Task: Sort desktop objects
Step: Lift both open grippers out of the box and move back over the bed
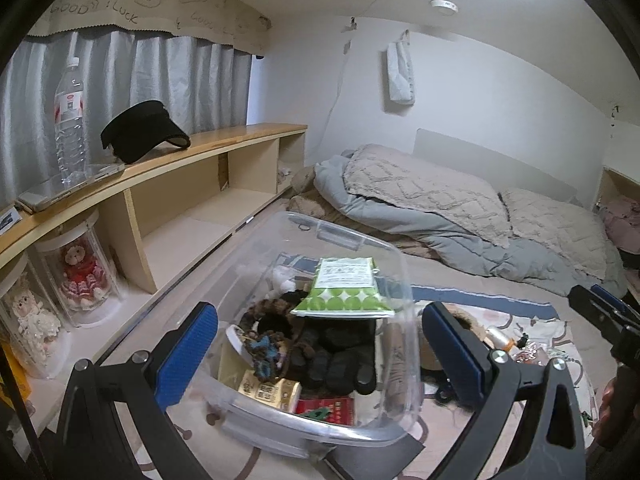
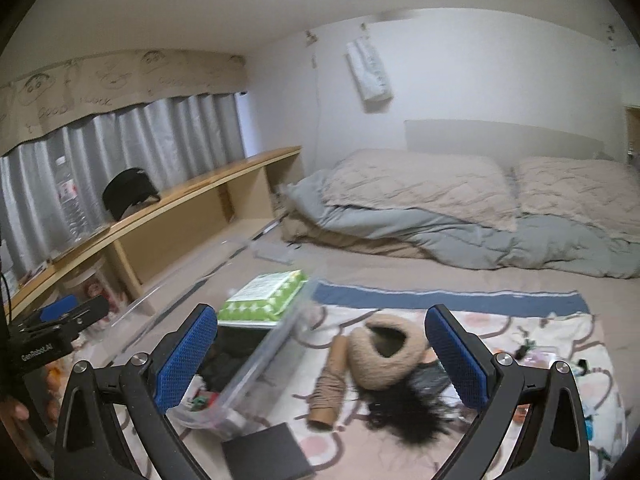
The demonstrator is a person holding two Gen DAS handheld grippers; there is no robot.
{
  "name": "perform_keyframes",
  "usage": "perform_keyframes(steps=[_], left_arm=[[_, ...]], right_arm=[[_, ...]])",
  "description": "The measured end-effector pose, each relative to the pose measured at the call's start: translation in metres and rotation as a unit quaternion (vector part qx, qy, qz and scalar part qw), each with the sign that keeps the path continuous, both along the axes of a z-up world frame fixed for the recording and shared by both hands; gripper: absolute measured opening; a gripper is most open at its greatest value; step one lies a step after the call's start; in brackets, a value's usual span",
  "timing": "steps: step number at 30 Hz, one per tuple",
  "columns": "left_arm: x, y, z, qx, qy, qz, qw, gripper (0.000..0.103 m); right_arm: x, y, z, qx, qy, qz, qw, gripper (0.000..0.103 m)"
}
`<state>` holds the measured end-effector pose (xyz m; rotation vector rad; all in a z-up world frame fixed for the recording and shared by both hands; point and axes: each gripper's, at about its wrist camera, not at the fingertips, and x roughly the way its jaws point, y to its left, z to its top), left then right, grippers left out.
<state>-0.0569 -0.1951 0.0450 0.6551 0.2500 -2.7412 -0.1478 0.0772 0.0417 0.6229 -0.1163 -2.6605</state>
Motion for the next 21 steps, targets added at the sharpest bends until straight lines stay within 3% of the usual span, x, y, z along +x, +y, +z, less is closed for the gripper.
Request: perform_keyframes(steps=[10,21], left_arm=[[-0.005,0.033,0.008,-0.001,0.021,-0.031,0.9993,0.103],[-0.030,0.068,-0.002,-0.001,0.020,-0.064,0.9977,0.103]], right_arm=[[0.010,0.063,0.002,0.001,0.019,-0.053,0.998,0.103],[0.012,0.113,-0.012,0.012,0.032,-0.109,0.993,0.103]])
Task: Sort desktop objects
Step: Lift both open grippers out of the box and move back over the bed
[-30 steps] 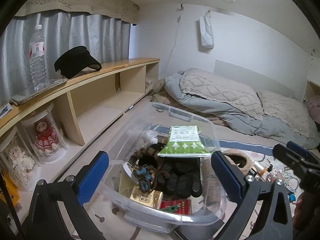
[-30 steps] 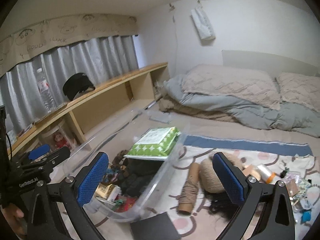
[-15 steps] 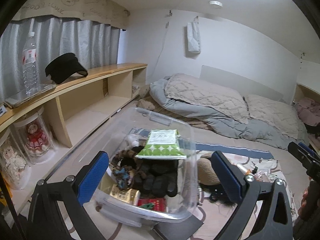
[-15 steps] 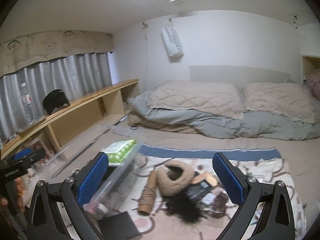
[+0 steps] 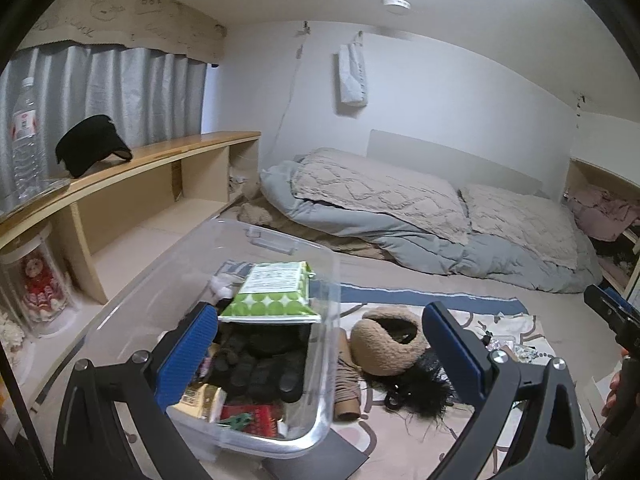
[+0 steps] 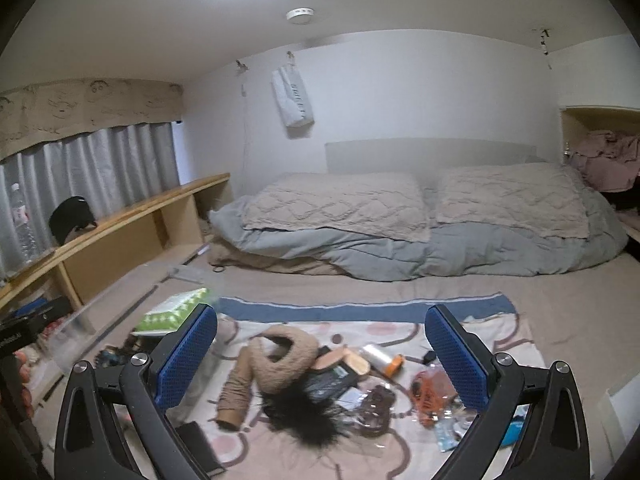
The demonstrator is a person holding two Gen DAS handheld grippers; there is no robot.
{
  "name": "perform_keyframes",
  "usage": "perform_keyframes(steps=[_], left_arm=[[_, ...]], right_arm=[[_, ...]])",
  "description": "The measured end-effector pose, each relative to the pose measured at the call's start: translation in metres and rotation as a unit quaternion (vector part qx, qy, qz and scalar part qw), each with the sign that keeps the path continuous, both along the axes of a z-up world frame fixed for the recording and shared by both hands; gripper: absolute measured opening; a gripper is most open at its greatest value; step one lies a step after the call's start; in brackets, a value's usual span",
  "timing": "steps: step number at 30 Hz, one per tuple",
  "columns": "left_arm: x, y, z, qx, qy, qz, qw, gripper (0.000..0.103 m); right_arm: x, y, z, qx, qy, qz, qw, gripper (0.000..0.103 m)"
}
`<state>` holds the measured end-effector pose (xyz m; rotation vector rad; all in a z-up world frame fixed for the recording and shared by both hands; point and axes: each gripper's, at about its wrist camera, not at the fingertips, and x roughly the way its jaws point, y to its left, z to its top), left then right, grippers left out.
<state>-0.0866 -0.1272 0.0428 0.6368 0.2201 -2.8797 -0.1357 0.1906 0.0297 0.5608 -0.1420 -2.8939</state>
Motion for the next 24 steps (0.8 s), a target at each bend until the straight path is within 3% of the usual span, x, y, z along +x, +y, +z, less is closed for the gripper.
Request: perform_keyframes(steps=[15,24], left_arm=[[-0.033,0.052,-0.030,-0.006,-0.017,-0.052,0.9985,0.103],[-0.061,0.085,-0.057,-0.015,-0.048,-0.082,0.9953,0.103]], right_arm=[[-0.018,0.034,-0.040,0.029,0.000,-0.041,0.999,0.103],[-0.056,0.028,-0.095,0.066,-0.085,-0.044,0.993,0.103]])
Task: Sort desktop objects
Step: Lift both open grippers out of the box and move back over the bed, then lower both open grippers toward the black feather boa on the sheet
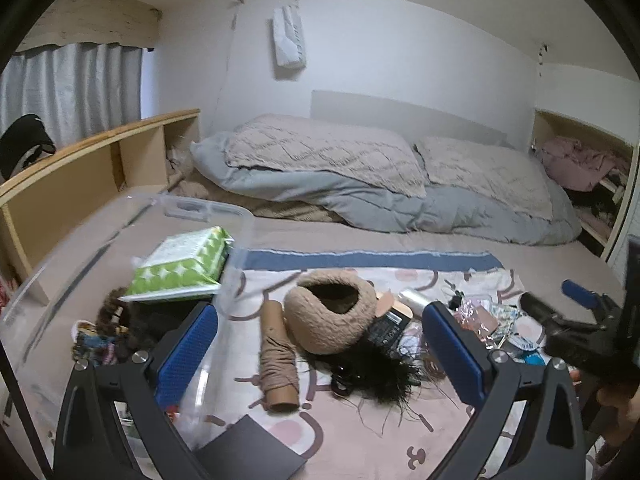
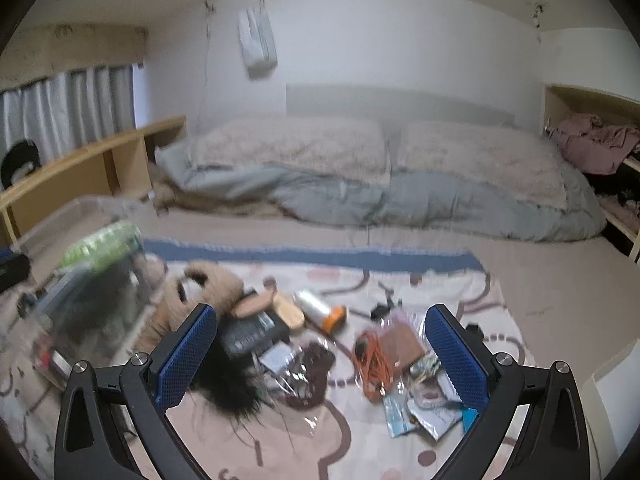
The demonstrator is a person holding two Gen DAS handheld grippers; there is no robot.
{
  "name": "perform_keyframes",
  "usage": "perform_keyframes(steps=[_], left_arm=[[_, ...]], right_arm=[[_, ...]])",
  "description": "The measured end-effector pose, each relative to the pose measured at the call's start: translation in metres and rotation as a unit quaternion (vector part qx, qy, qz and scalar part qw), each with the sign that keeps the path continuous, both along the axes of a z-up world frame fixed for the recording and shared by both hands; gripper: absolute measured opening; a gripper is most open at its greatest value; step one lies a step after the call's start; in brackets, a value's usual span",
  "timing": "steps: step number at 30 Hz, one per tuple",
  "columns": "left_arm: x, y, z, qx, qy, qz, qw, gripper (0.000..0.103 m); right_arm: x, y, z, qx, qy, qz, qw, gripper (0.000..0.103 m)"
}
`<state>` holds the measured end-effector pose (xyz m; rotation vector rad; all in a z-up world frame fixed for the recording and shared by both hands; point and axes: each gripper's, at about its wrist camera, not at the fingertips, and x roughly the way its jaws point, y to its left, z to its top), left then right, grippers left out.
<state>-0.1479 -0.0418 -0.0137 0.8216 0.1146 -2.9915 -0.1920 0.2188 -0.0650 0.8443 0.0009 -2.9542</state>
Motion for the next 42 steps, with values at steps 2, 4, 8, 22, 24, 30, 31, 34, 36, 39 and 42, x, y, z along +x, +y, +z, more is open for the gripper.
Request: perform_keyframes(steps=[2,4,8,22,24,30,31,34,36,39,42], left_arm=[[-0.006,0.007,-0.006,-0.002,-0.006,-0.005,1.0000,0.103],[-0.013,0.014,-0.013,-0.006,-0.012,-0.010,0.9999,0.103],[-0.026,0.026,-0.027,-0.015,-0.024,-0.015,0.9995,0.103],[-0.061,0.033,-0.068,-0.038,-0.061,-0.030,0.9970,0.103],[-0.065,0.031,-0.074,-0.039,-0.067,-0.032,0.9965,0.103],[-0.074,0.028,-0.088,-0.058,-0.074,-0.041,0.9947,0.103],[-0.075,0.028,-0.090,-0.061,-0.076,-0.042,0.9944,0.103],[-0.082,0.028,-0.097,-0.068,-0.082,-0.048,0.9932,0.103],[-0.086,0.028,-0.102,-0.073,-0.086,-0.052,0.9922,0.103],[-0.092,0.029,-0.111,-0.076,-0.097,-0.055,0.9908,0.103],[-0.099,0.031,-0.121,-0.073,-0.110,-0.059,0.9895,0.103]], right_arm=[[-0.006,0.001,-0.011,0.002,-0.011,-0.006,1.000,0.103],[-0.016,0.003,-0.024,0.003,-0.028,-0.015,0.999,0.103],[-0.033,0.009,-0.045,-0.007,-0.058,-0.031,0.998,0.103],[-0.080,0.004,-0.116,0.040,-0.152,-0.059,0.986,0.103],[-0.086,0.002,-0.125,0.045,-0.163,-0.058,0.984,0.103],[-0.097,-0.015,-0.138,0.013,-0.176,-0.009,0.984,0.103],[-0.098,-0.018,-0.139,0.013,-0.176,-0.005,0.984,0.103],[-0.101,-0.029,-0.147,0.023,-0.186,0.007,0.982,0.103],[-0.101,-0.037,-0.159,0.039,-0.205,0.020,0.978,0.103],[-0.096,-0.045,-0.180,0.081,-0.223,0.027,0.971,0.103],[-0.092,-0.028,-0.186,0.025,-0.236,0.016,0.971,0.103]])
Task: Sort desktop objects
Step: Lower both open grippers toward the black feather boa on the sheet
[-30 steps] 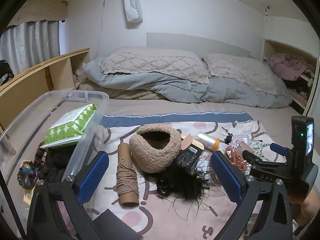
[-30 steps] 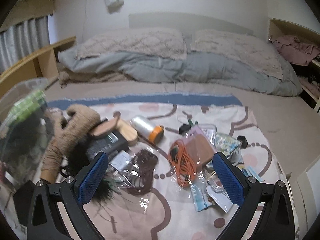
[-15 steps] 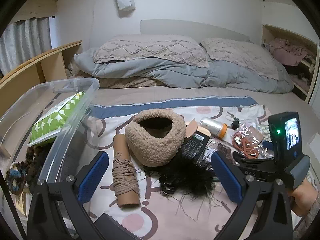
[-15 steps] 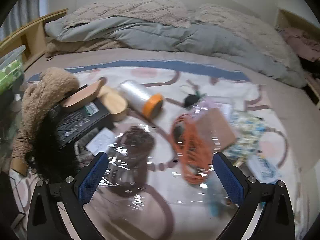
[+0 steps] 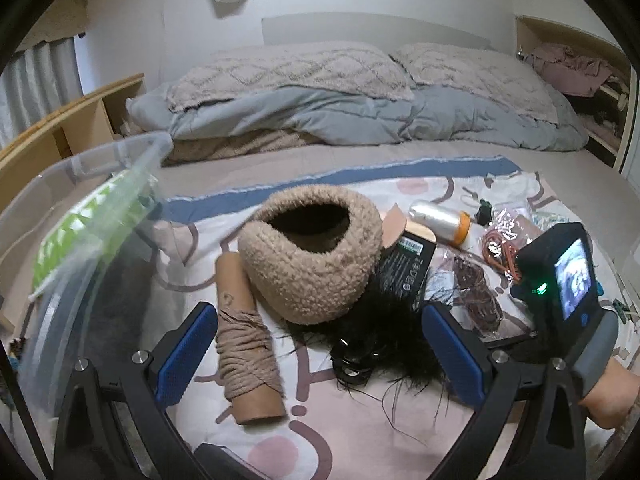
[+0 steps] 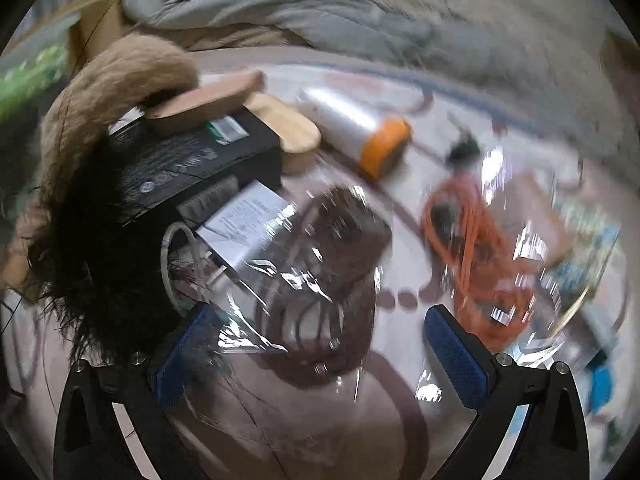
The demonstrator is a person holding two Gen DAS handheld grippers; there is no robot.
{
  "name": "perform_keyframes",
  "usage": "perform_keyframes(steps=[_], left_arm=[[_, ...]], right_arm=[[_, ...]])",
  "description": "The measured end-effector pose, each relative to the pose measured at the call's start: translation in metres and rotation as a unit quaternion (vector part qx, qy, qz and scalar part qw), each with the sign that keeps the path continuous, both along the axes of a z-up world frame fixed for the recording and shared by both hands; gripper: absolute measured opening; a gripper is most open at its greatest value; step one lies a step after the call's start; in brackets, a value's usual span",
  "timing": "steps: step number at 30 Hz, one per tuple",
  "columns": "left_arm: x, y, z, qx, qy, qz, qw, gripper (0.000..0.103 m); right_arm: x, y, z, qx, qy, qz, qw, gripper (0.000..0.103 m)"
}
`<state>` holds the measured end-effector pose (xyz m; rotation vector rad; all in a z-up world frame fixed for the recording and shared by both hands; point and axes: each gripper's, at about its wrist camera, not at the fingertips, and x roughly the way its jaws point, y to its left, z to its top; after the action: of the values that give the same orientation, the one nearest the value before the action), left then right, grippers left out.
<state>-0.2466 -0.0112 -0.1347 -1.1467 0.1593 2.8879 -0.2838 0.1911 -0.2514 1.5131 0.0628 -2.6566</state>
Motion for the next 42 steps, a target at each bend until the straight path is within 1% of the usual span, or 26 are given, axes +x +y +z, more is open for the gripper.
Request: perform_keyframes(steps=[1,2,3,4,5,6,10,16,20,21,22,24,26,28,32,34,35,36,38,39,42], left_arm=[[-0.002,0.001,-0.004,-0.001,-0.004,0.000,1.0000,0.103],[-0.004,0.002,-0.008,-0.002,-0.010,-0.001,0.9999,0.103],[-0.004,0.003,-0.010,-0.004,-0.012,-0.002,0.9999,0.103],[-0.005,0.004,-0.013,-0.006,-0.015,-0.004,0.9999,0.103],[-0.005,0.005,-0.015,-0.009,-0.016,-0.005,0.9998,0.103],[-0.005,0.007,-0.016,-0.011,-0.017,-0.007,0.9998,0.103],[-0.007,0.009,-0.022,-0.009,-0.021,-0.008,0.9997,0.103],[-0.009,0.013,-0.026,0.000,-0.027,-0.005,0.9996,0.103],[-0.011,0.016,-0.029,-0.003,-0.026,-0.004,0.9997,0.103],[-0.011,0.016,-0.029,-0.001,-0.026,-0.004,0.9997,0.103],[-0.012,0.016,-0.030,0.002,-0.027,-0.003,0.9996,0.103],[-0.014,0.016,-0.032,0.009,-0.029,-0.001,0.9995,0.103],[-0.016,0.014,-0.036,0.011,-0.033,0.000,0.9994,0.103],[-0.019,0.011,-0.039,0.004,-0.037,0.004,0.9993,0.103],[-0.022,-0.003,-0.047,0.001,-0.050,0.015,0.9986,0.103],[-0.021,-0.009,-0.048,-0.004,-0.054,0.014,0.9985,0.103],[-0.020,-0.010,-0.049,-0.011,-0.054,0.011,0.9984,0.103],[-0.019,-0.011,-0.050,-0.022,-0.055,0.005,0.9983,0.103],[-0.018,-0.012,-0.053,-0.037,-0.060,-0.005,0.9975,0.103],[-0.018,-0.013,-0.056,-0.043,-0.066,-0.009,0.9969,0.103],[-0.018,-0.016,-0.064,-0.048,-0.082,-0.015,0.9954,0.103]], right_arm=[[0.001,0.006,-0.002,-0.021,-0.014,-0.006,1.000,0.103],[0.002,0.008,-0.003,-0.024,-0.018,-0.005,1.000,0.103],[0.005,0.009,-0.004,-0.012,-0.019,0.001,1.000,0.103],[0.007,0.007,-0.007,0.016,-0.030,0.013,0.999,0.103],[0.016,0.001,-0.009,0.040,-0.020,0.040,0.998,0.103],[0.021,0.000,-0.007,0.045,-0.012,0.045,0.998,0.103],[0.031,0.003,-0.004,0.034,-0.028,0.051,0.998,0.103],[0.056,0.005,-0.002,0.034,-0.047,0.093,0.994,0.103],[0.059,0.003,0.004,0.018,-0.074,0.114,0.991,0.103],[0.058,0.004,0.008,0.007,-0.073,0.112,0.991,0.103],[0.058,0.006,0.016,-0.011,-0.058,0.105,0.993,0.103],[0.054,0.007,0.027,-0.031,-0.038,0.094,0.994,0.103],[0.050,0.006,0.037,-0.039,-0.017,0.084,0.996,0.103],[0.042,0.003,0.046,-0.047,0.001,0.070,0.996,0.103],[0.022,-0.009,0.048,-0.056,0.020,0.038,0.997,0.103],[0.013,-0.013,0.047,-0.068,0.021,0.022,0.997,0.103],[0.014,-0.014,0.047,-0.073,0.021,0.015,0.997,0.103],[0.001,-0.011,0.043,-0.075,0.020,0.008,0.997,0.103],[-0.006,-0.017,0.040,-0.079,0.016,-0.001,0.997,0.103],[-0.005,-0.007,0.041,-0.079,0.014,-0.001,0.997,0.103],[-0.004,-0.013,0.033,-0.061,0.002,0.007,0.998,0.103]])
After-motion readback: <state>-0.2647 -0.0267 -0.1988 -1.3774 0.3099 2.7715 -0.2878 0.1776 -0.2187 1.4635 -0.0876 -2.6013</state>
